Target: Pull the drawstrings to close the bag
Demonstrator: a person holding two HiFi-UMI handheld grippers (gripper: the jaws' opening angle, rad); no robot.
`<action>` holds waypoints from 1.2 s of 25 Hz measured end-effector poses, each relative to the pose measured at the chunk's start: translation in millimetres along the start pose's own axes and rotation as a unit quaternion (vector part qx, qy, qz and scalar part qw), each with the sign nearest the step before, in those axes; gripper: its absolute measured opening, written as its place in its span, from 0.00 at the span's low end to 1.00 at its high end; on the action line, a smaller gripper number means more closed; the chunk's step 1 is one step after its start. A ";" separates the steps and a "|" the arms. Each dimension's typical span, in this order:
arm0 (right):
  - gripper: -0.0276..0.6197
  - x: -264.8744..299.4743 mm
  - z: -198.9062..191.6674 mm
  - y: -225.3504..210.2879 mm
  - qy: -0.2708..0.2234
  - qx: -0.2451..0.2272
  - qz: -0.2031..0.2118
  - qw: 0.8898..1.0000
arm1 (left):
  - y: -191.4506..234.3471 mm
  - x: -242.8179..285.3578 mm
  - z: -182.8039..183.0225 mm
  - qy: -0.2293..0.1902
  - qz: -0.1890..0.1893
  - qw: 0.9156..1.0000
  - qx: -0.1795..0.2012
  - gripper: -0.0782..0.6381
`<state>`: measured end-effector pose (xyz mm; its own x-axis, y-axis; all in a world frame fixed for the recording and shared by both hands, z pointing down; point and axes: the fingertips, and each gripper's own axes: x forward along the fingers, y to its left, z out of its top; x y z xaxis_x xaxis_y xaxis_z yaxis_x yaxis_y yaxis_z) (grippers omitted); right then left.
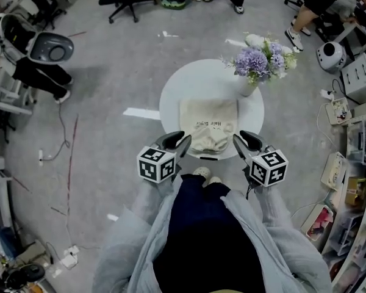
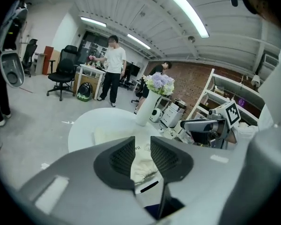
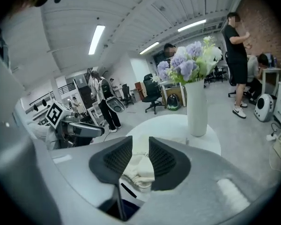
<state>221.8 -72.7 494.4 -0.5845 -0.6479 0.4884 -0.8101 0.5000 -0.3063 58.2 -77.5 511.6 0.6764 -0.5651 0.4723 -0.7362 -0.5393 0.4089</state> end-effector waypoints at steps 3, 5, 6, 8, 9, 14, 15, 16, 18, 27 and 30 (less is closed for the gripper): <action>0.18 -12.9 19.6 4.1 -0.039 0.006 -0.003 0.999 | -10.4 -9.5 12.0 -0.027 -0.007 1.000 -0.002 0.25; 0.16 -21.5 29.4 5.5 -0.057 0.007 -0.007 0.998 | -17.3 -15.2 20.9 -0.041 -0.011 0.999 0.004 0.23; 0.15 -25.3 33.8 6.4 -0.065 0.003 -0.009 0.998 | -19.8 -17.8 25.6 -0.048 -0.011 0.999 0.008 0.22; 0.12 -32.2 42.3 8.8 -0.080 -0.007 -0.011 0.997 | -23.2 -22.5 35.0 -0.061 -0.007 0.998 0.019 0.18; 0.08 -35.5 46.5 10.1 -0.090 -0.010 -0.013 0.996 | -24.5 -24.8 39.3 -0.067 -0.004 0.997 0.023 0.15; 0.05 -48.4 55.1 17.6 -0.126 -0.009 -0.013 0.992 | -37.8 -34.8 47.3 -0.088 -0.017 0.996 0.023 0.13; 0.05 -49.2 53.4 18.4 -0.126 -0.013 -0.015 0.992 | -40.4 -35.6 46.1 -0.090 -0.020 0.995 0.025 0.13; 0.05 -49.5 50.4 18.9 -0.123 -0.018 -0.017 0.992 | -42.3 -36.5 44.0 -0.090 -0.020 0.995 0.029 0.13; 0.05 -49.9 43.2 19.8 -0.115 -0.026 -0.026 0.993 | -45.1 -38.1 38.6 -0.086 -0.017 0.995 0.038 0.13; 0.05 -51.1 27.6 27.7 -0.097 -0.045 -0.060 0.992 | -53.6 -39.9 32.8 -0.093 -0.016 0.995 0.044 0.13; 0.05 -52.4 27.4 30.8 -0.100 -0.042 -0.061 0.992 | -55.5 -38.6 30.8 -0.088 -0.019 0.995 0.050 0.13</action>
<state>226.2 -39.1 437.0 -0.4866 -0.8032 0.3437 -0.8736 0.4512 -0.1823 73.6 -45.1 446.6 0.7034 -0.6390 0.3112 -0.7103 -0.6168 0.3392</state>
